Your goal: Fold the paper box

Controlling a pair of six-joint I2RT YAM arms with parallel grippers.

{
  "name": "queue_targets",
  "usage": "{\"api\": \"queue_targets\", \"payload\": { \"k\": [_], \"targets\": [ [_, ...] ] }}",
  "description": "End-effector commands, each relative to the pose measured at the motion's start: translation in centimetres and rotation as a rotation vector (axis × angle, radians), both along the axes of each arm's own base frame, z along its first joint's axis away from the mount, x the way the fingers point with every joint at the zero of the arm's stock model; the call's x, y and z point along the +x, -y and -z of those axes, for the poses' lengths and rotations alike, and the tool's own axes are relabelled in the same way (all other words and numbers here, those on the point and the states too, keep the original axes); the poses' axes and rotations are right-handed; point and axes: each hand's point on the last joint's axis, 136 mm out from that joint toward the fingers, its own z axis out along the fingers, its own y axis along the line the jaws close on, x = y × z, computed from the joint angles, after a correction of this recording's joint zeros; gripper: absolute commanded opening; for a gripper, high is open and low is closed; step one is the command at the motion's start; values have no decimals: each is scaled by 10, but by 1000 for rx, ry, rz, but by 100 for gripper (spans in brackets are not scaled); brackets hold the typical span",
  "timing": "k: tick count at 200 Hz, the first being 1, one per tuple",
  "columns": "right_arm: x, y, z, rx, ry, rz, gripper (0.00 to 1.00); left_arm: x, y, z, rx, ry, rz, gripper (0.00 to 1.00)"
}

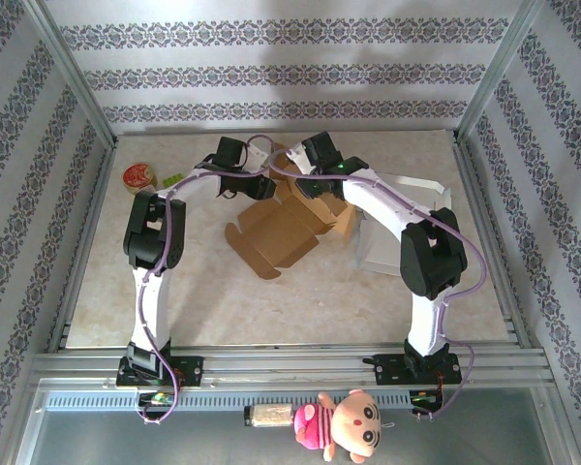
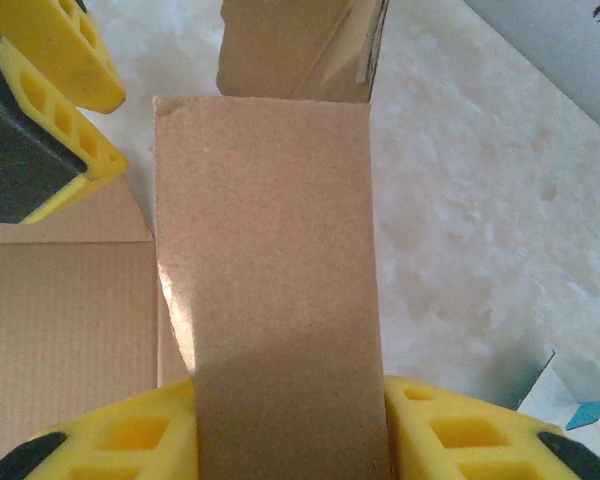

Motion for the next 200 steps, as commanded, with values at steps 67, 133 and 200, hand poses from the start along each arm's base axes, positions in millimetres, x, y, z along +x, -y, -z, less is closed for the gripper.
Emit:
{"api": "queue_targets", "payload": {
  "k": [67, 133, 200],
  "targets": [
    [-7, 2, -3, -16, 6, -9, 42, 6, 41, 0, -167, -40, 103, 33],
    [-7, 1, -5, -10, 13, -10, 42, -6, 56, -4, -289, -102, 144, 21],
    [-9, 1, -4, -13, 9, -13, 42, -19, 57, 14, -285, -119, 114, 30]
  ]
}}
